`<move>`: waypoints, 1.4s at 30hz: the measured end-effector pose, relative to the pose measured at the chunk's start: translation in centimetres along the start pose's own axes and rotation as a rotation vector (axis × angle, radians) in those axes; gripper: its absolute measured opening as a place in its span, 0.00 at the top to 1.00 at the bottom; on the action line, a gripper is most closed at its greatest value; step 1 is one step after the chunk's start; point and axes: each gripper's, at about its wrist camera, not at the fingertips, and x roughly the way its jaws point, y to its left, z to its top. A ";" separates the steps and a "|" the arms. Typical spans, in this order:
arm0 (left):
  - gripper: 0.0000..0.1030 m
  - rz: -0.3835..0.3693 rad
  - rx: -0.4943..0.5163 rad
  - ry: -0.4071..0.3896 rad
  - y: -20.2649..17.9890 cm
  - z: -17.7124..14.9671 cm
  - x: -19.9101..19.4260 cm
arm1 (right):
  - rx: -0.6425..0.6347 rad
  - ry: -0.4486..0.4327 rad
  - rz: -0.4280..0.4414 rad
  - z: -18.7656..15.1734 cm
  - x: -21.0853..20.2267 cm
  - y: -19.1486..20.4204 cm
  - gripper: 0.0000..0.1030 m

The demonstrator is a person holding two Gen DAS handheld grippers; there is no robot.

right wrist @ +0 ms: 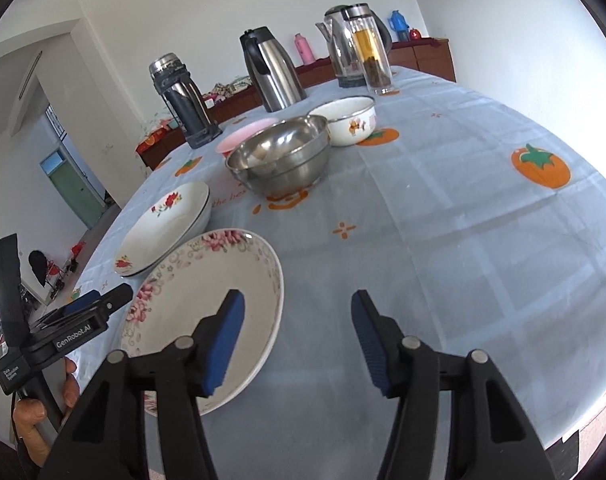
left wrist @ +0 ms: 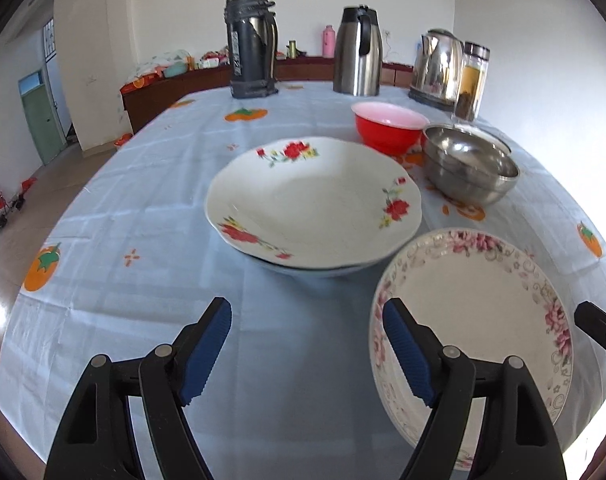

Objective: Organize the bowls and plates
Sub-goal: 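Move both tools to the rim of the pink-rimmed floral plate, then close both tools on the rim of the pink-rimmed floral plate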

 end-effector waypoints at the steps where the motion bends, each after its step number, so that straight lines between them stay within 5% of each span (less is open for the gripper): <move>1: 0.22 -0.004 0.000 0.008 -0.1 0.0 0.2 | -0.003 0.008 0.002 -0.1 0.3 0.0 0.48; 12: 0.22 0.009 0.037 0.033 -1.9 -0.4 1.3 | 0.005 0.086 0.030 -0.8 2.3 -0.1 0.60; 25: 0.23 -0.016 0.030 0.045 -2.1 -0.5 2.1 | 0.008 0.069 0.027 -0.7 2.8 0.1 0.65; 28: 0.33 -0.060 0.017 0.054 -2.1 -0.5 2.2 | 0.006 0.066 0.033 -0.7 3.0 0.2 0.67; 33: 0.64 -0.184 -0.014 0.081 -2.3 -0.3 2.4 | 0.012 0.076 0.072 -0.5 3.4 0.1 0.71; 42: 0.65 -0.214 -0.023 0.075 -2.8 -0.5 2.4 | 0.009 0.078 0.117 -0.6 3.7 0.5 0.71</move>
